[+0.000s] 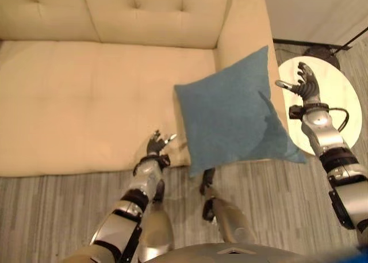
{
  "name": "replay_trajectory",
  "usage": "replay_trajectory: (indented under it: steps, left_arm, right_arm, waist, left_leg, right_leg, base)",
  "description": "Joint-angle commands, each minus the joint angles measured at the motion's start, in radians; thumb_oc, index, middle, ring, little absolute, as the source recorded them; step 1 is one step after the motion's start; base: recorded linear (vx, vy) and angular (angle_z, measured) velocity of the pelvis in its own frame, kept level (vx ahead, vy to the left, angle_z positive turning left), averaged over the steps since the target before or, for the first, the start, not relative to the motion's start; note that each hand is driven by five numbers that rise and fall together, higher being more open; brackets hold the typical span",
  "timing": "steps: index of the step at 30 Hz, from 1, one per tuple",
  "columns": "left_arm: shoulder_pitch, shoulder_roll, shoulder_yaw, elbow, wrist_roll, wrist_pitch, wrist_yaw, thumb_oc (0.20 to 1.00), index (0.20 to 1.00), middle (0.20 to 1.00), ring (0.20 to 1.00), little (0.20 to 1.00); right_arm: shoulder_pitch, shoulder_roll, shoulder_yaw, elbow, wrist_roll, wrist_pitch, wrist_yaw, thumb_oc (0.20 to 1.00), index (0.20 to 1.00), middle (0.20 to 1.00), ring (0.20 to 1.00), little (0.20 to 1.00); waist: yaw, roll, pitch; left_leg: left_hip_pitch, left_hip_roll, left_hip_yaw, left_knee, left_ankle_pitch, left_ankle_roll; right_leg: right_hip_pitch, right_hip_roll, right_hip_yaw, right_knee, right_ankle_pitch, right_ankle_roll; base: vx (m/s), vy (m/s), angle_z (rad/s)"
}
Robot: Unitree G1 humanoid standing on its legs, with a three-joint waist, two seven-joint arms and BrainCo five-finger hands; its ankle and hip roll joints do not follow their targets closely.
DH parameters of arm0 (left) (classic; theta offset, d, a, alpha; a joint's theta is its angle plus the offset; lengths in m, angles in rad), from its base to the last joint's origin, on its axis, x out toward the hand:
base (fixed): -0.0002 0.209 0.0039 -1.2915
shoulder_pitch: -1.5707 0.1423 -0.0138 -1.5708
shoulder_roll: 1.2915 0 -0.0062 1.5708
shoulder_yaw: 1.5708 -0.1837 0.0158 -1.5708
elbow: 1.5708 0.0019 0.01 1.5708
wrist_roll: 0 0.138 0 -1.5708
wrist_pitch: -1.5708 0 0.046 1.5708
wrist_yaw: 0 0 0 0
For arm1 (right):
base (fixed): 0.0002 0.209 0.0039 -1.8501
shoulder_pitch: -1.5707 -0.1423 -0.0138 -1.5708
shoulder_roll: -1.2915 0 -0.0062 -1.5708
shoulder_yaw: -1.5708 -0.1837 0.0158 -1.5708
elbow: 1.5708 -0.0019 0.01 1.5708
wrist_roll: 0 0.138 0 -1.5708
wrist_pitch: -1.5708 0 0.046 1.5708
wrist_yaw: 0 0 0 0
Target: Pick up all the scattered cushions and arrange them neatly on the sofa.
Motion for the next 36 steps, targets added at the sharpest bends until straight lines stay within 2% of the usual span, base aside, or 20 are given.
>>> replay_trajectory:
  steps: [1, 10, 18, 22, 36]
  left_arm:
    - [-0.014, -0.014, -0.021, 0.022, -0.02, -0.041, 0.015, 1.0, 1.0, 1.0, 1.0, 1.0]
    - [-0.045, -0.004, -0.02, 0.043, -0.018, -0.042, 0.021, 1.0, 1.0, 1.0, 1.0, 1.0]
    - [-0.097, 0.005, -0.016, 0.056, -0.032, -0.048, 0.029, 1.0, 1.0, 1.0, 1.0, 1.0]
    - [-0.126, 0.006, -0.011, 0.068, -0.048, -0.047, 0.024, 1.0, 1.0, 1.0, 1.0, 1.0]
    - [-0.268, 0.008, -0.018, 0.079, -0.058, -0.048, 0.036, 1.0, 1.0, 1.0, 1.0, 1.0]
  right_arm:
    - [-0.023, -0.002, 0.013, 0.013, -0.034, -0.002, 0.005, 1.0, 1.0, 1.0, 1.0, 1.0]
    - [-0.062, 0.053, 0.14, 0.07, -0.162, 0.046, 0.047, 1.0, 1.0, 1.0, 1.0, 1.0]
    - [-0.049, 0.115, 0.158, 0.095, -0.173, 0.051, 0.058, 1.0, 1.0, 1.0, 1.0, 1.0]
    - [-0.042, 0.139, 0.167, 0.083, -0.181, 0.05, 0.056, 1.0, 1.0, 1.0, 1.0, 1.0]
    - [-0.06, 0.123, 0.163, -0.087, -0.165, 0.021, 0.029, 1.0, 1.0, 1.0, 1.0, 1.0]
  waist:
    - [0.006, -0.018, -0.026]
    - [-0.006, -0.024, -0.009]
    - [-0.016, -0.027, 0.022]
    - [-0.021, -0.039, 0.035]
    - [-0.054, -0.093, 0.052]
  left_leg:
    - [-0.007, -0.017, 0.008, 0.002, 0.015, -0.028]
    - [0.001, -0.015, 0.026, 0.011, 0.007, -0.025]
    - [-0.016, -0.016, 0.03, 0.012, 0.013, -0.025]
    - [-0.044, -0.011, 0.028, 0.01, 0.023, -0.029]
    - [-0.189, 0.021, 0.004, 0.001, 0.057, -0.055]
  right_leg:
    - [0.051, -0.049, 0.01, 0.065, -0.087, 0.11]
    - [0.041, -0.045, 0.03, 0.081, -0.089, 0.105]
    - [0.016, -0.047, 0.039, 0.092, -0.084, 0.104]
    - [-0.016, -0.042, 0.04, 0.089, -0.073, 0.106]
    - [-0.175, -0.026, 0.029, 0.101, -0.054, 0.111]
  base:
    - [0.0, 0.0, 0.0]
    - [0.0, 0.004, -0.03]
    - [-0.02, -0.009, -0.04]
    - [-0.01, -0.04, -0.08]
    - [0.01, -0.048, 0.03]
